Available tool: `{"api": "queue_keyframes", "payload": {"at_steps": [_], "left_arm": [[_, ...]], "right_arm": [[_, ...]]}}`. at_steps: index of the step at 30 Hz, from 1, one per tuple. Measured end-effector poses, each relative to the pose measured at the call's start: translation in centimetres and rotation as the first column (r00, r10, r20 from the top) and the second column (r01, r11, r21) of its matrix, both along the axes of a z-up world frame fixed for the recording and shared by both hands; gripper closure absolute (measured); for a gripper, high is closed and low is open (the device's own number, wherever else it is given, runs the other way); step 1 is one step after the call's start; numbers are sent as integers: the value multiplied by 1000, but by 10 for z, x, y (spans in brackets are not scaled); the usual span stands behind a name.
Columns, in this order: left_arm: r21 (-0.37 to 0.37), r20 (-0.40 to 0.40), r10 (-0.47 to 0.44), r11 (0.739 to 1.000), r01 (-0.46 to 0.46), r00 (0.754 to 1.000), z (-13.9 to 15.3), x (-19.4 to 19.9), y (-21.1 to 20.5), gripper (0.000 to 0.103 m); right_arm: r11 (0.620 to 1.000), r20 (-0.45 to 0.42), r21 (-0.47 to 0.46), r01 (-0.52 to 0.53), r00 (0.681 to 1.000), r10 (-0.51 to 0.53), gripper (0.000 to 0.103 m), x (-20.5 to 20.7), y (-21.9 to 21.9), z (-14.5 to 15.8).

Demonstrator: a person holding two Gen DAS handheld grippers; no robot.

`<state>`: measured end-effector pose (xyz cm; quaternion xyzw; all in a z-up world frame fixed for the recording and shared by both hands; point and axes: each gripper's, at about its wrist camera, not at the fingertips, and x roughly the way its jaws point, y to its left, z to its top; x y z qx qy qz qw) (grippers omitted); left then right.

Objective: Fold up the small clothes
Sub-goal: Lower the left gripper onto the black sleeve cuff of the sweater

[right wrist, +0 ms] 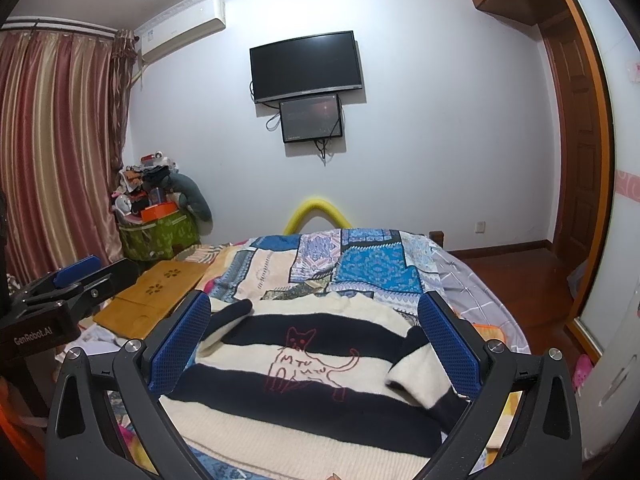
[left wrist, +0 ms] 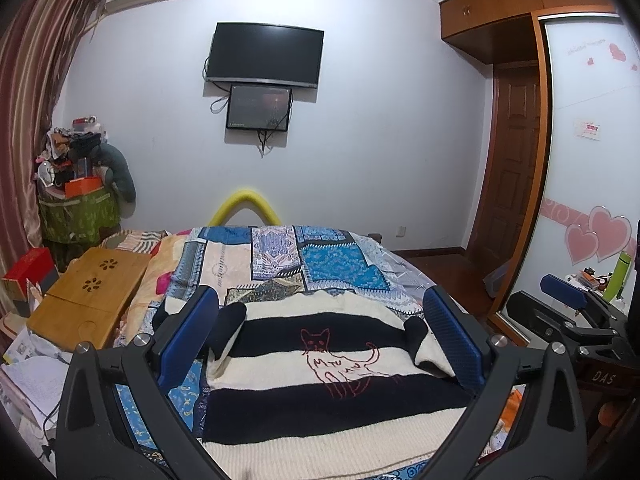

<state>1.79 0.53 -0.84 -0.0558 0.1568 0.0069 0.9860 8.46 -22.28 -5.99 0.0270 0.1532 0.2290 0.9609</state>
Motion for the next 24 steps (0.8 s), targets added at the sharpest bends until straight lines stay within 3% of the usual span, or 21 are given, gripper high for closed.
{"api": "queue_keyframes", "payload": {"at_steps": [14, 24], "left_arm": [[-15, -122, 52, 998, -54, 991, -25, 68, 47, 0], [-1, -261, 130, 991, -135, 957, -65, 136, 102, 0]], "right_arm": [[998, -87, -52, 40, 995, -44, 0, 55, 8, -21], [993, -140, -104, 49, 988, -63, 0, 103, 11, -37]]}}
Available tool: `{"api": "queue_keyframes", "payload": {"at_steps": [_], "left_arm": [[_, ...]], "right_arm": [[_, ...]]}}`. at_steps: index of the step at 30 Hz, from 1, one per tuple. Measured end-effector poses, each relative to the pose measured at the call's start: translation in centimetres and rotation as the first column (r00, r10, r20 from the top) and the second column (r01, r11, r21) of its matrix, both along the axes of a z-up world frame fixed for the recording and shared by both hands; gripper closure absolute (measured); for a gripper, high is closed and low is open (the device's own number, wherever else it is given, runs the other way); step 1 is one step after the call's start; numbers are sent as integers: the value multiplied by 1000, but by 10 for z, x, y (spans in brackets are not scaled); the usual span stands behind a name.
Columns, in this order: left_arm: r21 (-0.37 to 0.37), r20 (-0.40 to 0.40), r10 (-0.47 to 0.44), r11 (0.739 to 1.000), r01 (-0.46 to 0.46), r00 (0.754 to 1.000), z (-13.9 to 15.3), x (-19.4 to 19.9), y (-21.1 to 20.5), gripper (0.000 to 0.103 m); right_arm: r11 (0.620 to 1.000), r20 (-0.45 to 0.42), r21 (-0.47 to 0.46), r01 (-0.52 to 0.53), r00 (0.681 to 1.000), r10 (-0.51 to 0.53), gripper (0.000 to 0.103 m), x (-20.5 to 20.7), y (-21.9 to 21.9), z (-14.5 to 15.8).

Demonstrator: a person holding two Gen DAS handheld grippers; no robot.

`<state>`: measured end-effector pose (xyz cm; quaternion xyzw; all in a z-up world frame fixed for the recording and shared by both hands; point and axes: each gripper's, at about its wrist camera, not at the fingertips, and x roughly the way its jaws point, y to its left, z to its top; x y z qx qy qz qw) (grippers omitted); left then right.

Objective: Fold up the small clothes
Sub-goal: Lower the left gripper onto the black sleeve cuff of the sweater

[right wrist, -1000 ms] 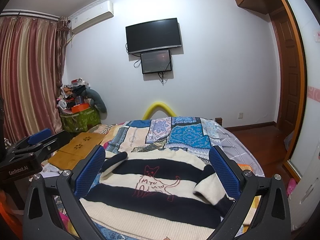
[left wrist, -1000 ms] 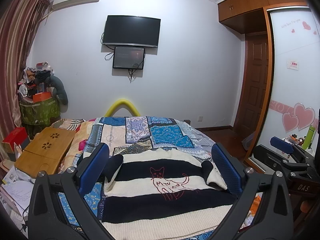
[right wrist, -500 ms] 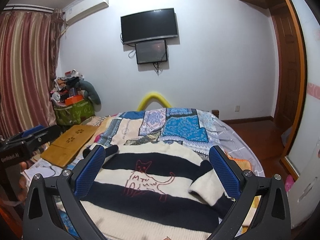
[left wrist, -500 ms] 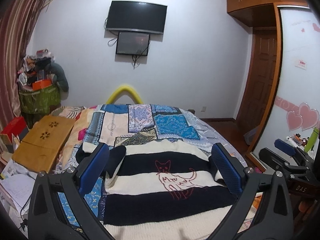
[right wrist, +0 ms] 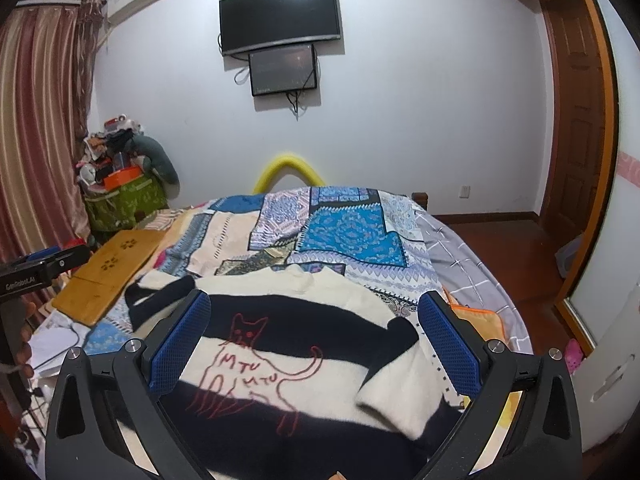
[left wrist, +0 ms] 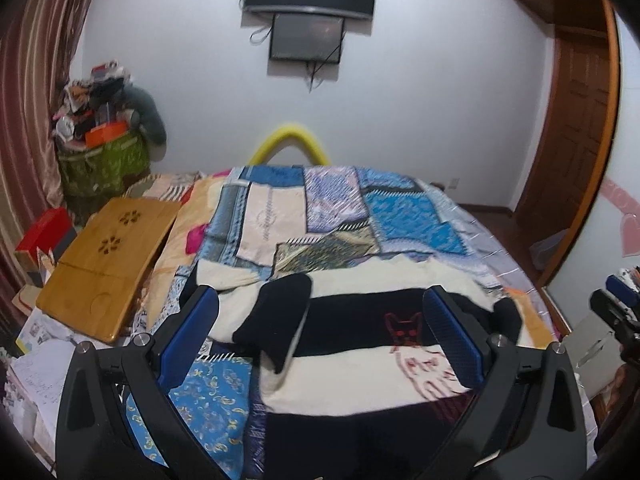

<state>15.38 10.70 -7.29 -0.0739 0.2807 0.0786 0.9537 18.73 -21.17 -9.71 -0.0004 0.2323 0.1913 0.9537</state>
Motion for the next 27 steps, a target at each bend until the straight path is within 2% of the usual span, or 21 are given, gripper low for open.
{"api": "queue_keyframes", "payload": {"at_steps": [8, 15, 18, 21, 27], "left_arm": [[9, -87, 80, 997, -79, 993, -38, 49, 43, 0], [-38, -207, 124, 990, -135, 970, -74, 88, 90, 0], [-81, -265, 154, 980, -181, 952, -93, 103, 112, 0], [-91, -328, 194, 968, -235, 925, -114, 116, 131, 0], [-35, -400, 261, 954, -299, 879, -146, 131, 165, 0]], "right_arm": [[997, -34, -81, -2, 999, -1, 0, 40, 11, -17], [992, -104, -120, -29, 994, 17, 0, 73, 22, -39], [990, -147, -127, -60, 988, 41, 0, 87, 27, -49], [984, -168, -151, -91, 984, 65, 1, 97, 35, -54], [977, -216, -153, -149, 970, 114, 2, 116, 44, -62]]}}
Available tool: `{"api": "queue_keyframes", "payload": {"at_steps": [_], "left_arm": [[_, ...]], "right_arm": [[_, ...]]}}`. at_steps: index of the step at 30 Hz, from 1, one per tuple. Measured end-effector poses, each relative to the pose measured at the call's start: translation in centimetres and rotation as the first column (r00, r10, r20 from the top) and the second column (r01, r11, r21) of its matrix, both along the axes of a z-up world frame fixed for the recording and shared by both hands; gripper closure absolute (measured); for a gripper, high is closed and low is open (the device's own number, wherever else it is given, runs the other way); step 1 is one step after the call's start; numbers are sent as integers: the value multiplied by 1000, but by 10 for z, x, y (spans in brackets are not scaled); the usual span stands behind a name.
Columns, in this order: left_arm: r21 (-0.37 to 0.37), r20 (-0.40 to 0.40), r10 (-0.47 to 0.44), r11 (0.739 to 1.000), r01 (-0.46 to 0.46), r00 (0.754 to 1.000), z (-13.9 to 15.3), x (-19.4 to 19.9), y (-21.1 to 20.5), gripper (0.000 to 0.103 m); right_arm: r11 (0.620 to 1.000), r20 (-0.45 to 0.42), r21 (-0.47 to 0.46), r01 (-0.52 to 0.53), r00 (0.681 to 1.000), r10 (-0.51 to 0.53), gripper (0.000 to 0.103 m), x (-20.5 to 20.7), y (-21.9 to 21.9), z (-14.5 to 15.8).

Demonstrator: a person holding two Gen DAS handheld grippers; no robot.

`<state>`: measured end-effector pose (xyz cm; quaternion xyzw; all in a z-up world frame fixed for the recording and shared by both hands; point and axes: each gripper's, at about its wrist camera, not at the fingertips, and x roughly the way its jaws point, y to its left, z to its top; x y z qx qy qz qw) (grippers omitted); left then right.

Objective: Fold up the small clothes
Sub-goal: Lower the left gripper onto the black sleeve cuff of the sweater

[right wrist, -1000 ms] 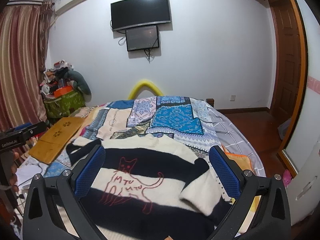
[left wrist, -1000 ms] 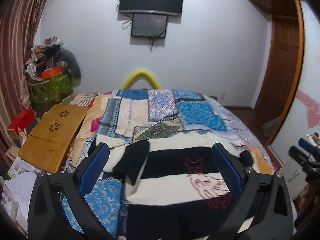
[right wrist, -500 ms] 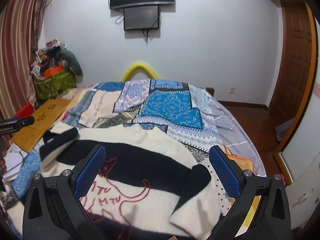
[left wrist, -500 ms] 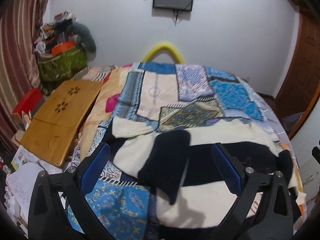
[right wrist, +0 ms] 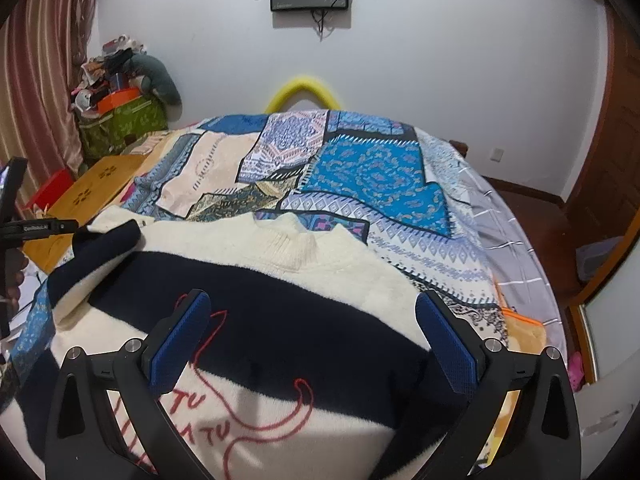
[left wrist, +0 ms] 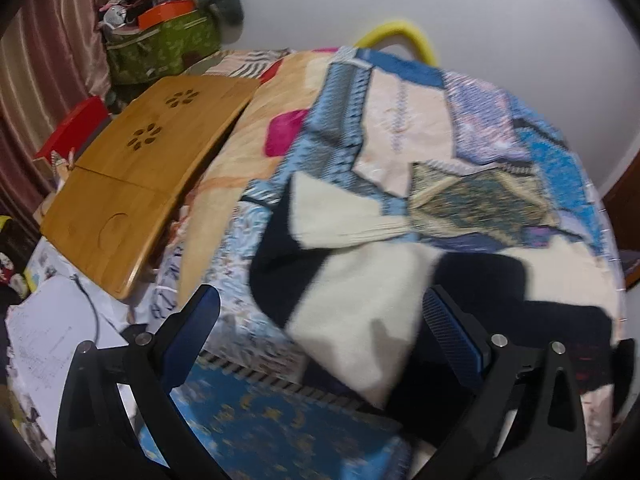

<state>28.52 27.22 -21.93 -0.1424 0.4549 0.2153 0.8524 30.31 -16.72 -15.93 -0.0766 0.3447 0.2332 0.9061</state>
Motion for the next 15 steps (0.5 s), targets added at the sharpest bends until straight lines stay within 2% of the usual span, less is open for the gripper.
{"api": "queue_keyframes", "payload": {"at_steps": [5, 8, 9, 11, 13, 15], "left_arm": [[37, -80, 17, 999, -14, 997, -27, 8, 22, 10], [-28, -98, 31, 999, -34, 995, -41, 10, 35, 17], [-71, -96, 36, 997, -43, 995, -45, 9, 39, 20], [-126, -97, 41, 991, -53, 994, -51, 10, 41, 34], [-124, -92, 47, 991, -58, 995, -52, 13, 40, 40], [-123, -86, 33, 991, -44, 996, -51, 17, 39, 58]], "right_arm": [[1000, -39, 7, -19, 999, 20, 2, 10, 0, -5], [999, -68, 27, -23, 997, 25, 2, 17, 2, -4], [999, -79, 36, -22, 997, 25, 2, 18, 3, -3], [998, -98, 51, -22, 995, 27, 2, 22, 7, -1], [998, -120, 63, -26, 992, 33, 3, 30, 9, 1], [996, -140, 81, -27, 989, 39, 4, 36, 12, 3]]}}
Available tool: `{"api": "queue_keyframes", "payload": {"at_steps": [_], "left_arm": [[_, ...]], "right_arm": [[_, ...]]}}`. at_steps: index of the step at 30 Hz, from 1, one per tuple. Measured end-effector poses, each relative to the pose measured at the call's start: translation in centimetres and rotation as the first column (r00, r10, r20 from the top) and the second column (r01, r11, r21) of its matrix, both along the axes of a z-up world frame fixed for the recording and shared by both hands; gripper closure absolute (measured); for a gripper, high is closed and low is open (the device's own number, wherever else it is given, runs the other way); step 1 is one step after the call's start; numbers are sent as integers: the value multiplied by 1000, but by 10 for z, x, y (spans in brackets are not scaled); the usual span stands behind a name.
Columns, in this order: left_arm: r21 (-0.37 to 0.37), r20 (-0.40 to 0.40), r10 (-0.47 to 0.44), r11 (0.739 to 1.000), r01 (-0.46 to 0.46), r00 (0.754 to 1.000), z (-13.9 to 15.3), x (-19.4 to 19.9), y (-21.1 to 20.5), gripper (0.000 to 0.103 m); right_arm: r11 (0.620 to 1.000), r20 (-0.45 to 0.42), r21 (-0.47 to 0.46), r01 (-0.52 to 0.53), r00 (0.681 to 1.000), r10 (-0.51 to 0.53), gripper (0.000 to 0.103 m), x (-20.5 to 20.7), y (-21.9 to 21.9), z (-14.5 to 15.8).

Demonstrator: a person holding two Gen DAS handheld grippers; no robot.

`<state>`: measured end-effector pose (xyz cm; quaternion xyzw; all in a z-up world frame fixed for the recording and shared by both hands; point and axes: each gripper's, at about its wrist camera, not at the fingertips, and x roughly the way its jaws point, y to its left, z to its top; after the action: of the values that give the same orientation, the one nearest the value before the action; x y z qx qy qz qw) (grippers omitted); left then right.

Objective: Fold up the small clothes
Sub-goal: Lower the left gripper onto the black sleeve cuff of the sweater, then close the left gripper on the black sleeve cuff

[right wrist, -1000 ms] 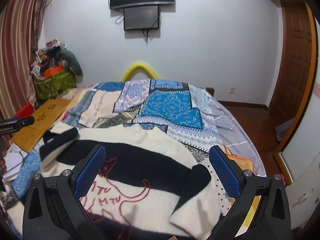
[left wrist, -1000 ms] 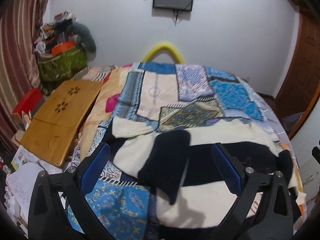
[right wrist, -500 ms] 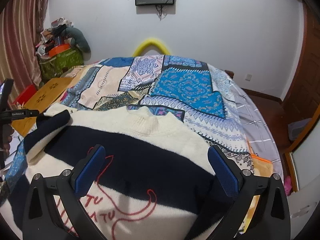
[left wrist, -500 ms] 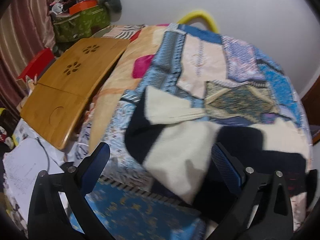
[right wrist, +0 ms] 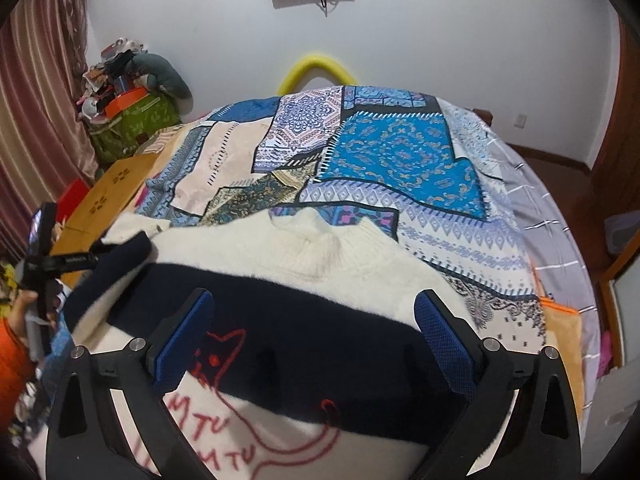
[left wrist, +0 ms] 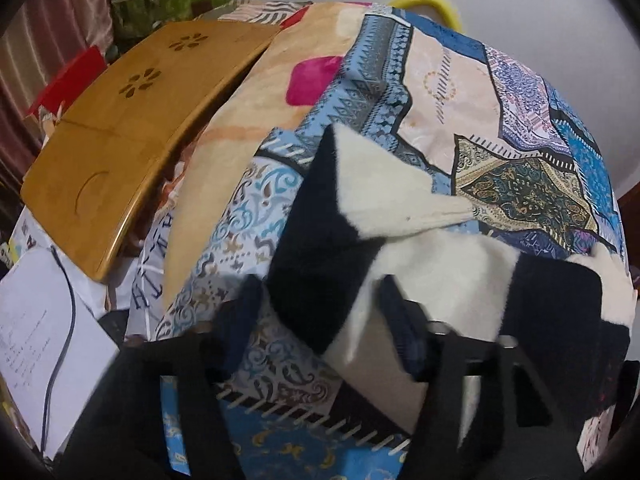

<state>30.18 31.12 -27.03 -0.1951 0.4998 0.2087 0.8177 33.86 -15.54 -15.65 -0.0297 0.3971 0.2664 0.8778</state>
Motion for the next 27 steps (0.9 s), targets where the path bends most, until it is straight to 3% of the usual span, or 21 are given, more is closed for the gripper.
{"api": "queue_keyframes", "payload": {"at_steps": [2, 5, 15, 22, 27], "left_arm": [[-6, -12, 4, 1000, -4, 1000, -1, 3, 1, 78], [13, -27, 6, 1000, -6, 1000, -1, 4, 2, 95], [63, 75, -140, 989, 136, 987, 49, -6, -40, 96], [86, 158, -274, 961, 263, 949, 92, -5, -100, 96], [100, 194, -357, 934, 343, 914, 113, -3, -148, 96]], "right_arm": [[1000, -19, 16, -4, 1000, 4, 4, 6, 3, 3], [1000, -34, 23, -12, 999, 13, 4, 9, 7, 5], [1000, -151, 1, -6, 989, 6, 6, -5, -4, -27], [995, -208, -98, 34, 977, -54, 6, -19, -53, -57], [990, -226, -86, 107, 966, -125, 6, -19, -95, -64]]}}
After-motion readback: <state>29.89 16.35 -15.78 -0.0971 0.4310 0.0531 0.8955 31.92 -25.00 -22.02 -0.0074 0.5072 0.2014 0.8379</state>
